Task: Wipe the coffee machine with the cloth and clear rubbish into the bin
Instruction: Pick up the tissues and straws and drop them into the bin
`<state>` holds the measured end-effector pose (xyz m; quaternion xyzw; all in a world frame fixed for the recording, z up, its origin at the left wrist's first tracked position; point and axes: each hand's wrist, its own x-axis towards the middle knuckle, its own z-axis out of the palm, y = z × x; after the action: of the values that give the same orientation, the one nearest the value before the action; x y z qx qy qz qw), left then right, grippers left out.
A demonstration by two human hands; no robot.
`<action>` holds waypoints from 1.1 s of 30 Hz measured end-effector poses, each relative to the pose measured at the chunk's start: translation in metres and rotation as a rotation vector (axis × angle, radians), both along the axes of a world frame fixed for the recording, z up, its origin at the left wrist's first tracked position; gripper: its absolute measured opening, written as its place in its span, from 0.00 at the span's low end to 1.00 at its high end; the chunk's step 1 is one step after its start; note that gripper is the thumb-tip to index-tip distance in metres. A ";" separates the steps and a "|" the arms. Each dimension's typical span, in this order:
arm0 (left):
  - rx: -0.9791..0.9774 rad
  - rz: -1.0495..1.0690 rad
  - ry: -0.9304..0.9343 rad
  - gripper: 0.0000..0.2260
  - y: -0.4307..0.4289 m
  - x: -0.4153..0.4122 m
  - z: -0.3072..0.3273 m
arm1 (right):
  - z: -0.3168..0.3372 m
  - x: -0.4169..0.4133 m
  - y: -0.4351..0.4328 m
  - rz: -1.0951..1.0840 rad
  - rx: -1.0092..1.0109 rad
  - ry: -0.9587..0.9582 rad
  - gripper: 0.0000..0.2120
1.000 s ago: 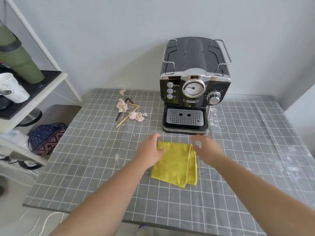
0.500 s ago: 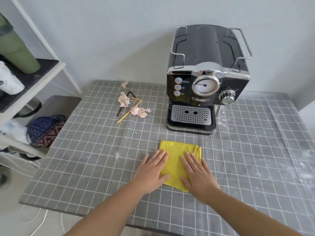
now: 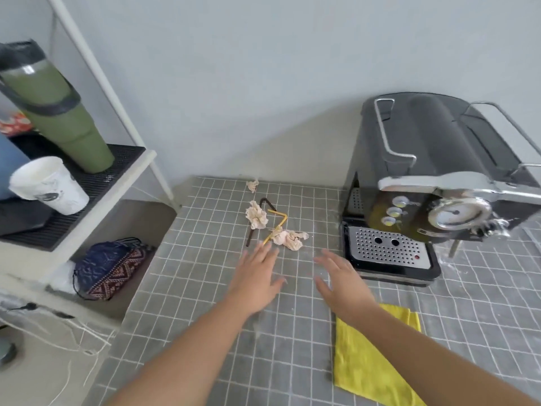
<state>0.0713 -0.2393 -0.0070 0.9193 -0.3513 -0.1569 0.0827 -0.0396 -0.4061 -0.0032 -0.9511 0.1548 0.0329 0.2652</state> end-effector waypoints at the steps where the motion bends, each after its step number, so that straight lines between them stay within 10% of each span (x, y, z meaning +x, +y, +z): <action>1: -0.012 0.025 -0.022 0.30 0.004 0.019 0.002 | 0.000 0.019 0.004 0.000 0.000 -0.011 0.21; 17: -0.045 -0.112 -0.058 0.23 -0.022 0.162 -0.016 | -0.027 0.131 0.017 -0.004 -0.139 0.152 0.22; 33: -0.641 0.115 -0.138 0.08 -0.046 0.224 0.001 | -0.038 0.127 0.003 -0.291 0.146 -0.269 0.10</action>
<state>0.2957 -0.2854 -0.0064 0.8733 -0.3351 0.0294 0.3525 0.0879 -0.4027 -0.0411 -0.8928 0.2509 -0.1219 0.3537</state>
